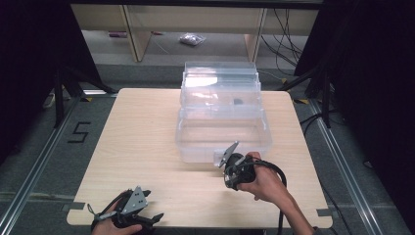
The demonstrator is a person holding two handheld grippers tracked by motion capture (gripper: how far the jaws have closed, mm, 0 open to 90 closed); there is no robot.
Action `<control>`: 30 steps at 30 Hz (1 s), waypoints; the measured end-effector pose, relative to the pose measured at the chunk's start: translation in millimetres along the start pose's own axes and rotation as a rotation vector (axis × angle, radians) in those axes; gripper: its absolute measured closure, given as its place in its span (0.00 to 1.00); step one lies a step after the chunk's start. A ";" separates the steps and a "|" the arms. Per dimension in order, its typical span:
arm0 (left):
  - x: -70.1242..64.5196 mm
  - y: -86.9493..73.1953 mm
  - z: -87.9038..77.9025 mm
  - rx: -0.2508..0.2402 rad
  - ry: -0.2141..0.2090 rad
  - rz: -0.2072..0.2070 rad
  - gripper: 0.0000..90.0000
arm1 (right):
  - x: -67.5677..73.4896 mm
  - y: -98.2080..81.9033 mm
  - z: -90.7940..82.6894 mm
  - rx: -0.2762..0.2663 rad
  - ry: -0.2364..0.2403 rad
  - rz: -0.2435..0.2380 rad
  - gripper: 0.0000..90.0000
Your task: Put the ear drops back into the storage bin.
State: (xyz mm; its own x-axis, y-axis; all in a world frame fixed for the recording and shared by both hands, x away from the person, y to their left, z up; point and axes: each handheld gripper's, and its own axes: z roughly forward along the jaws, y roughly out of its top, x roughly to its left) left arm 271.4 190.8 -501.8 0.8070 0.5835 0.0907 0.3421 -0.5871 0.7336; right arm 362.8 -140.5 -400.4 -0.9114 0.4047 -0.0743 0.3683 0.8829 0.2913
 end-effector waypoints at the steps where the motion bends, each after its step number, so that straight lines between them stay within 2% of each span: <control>1: 0.3 0.1 -0.2 0.003 0.002 0.005 0.18 | -0.7 -0.7 -0.9 0.002 -0.003 0.002 0.67; 2: 0.3 0.3 -0.4 0.000 0.003 0.004 0.18 | -1.4 -1.6 -2.2 -0.006 -0.013 0.007 0.67; 3: -0.5 -0.1 0.1 -0.004 0.000 -0.017 0.18 | -3.2 -2.0 -4.0 0.007 0.001 0.002 0.67; 4: 1.2 0.4 -0.5 0.006 0.005 0.010 0.18 | -4.3 -2.8 -5.8 0.012 0.007 0.004 0.67; 6: 0.4 0.0 0.1 -0.003 -0.001 -0.004 0.18 | -5.7 -4.3 -9.3 0.002 -0.011 0.017 0.67; 9: 0.3 0.2 -0.3 0.003 0.004 0.005 0.18 | -10.5 -6.5 -16.1 -0.002 -0.018 0.012 0.67; 17: -0.5 0.0 0.4 -0.004 0.000 -0.007 0.18 | -26.4 -15.3 -39.4 -0.008 -0.041 0.065 0.67; 19: 0.2 0.0 0.0 -0.001 0.001 -0.002 0.18 | -29.5 -16.5 -42.9 0.000 -0.048 0.081 0.67; 20: 0.2 0.0 0.1 -0.003 0.001 -0.005 0.18 | -33.1 -17.3 -44.8 -0.001 -0.045 0.064 0.67; 22: 0.2 -0.1 0.2 -0.003 0.000 -0.005 0.18 | -36.3 -18.0 -48.0 0.004 -0.054 0.085 0.67; 25: 0.3 0.0 0.3 -0.003 0.000 -0.003 0.18 | -42.7 -17.8 -51.5 0.008 -0.060 0.083 0.67; 30: 0.2 -0.1 0.1 -0.005 -0.001 -0.008 0.18 | -53.0 -15.5 -57.9 0.016 -0.070 0.108 0.67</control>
State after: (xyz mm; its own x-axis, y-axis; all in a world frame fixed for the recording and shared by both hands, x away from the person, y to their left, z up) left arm 271.6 191.0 -502.0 0.8046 0.5878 0.0845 0.3458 -0.5796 0.7379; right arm 394.8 -189.4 -345.7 -0.8515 0.5128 -0.1096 0.4670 0.8366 0.2863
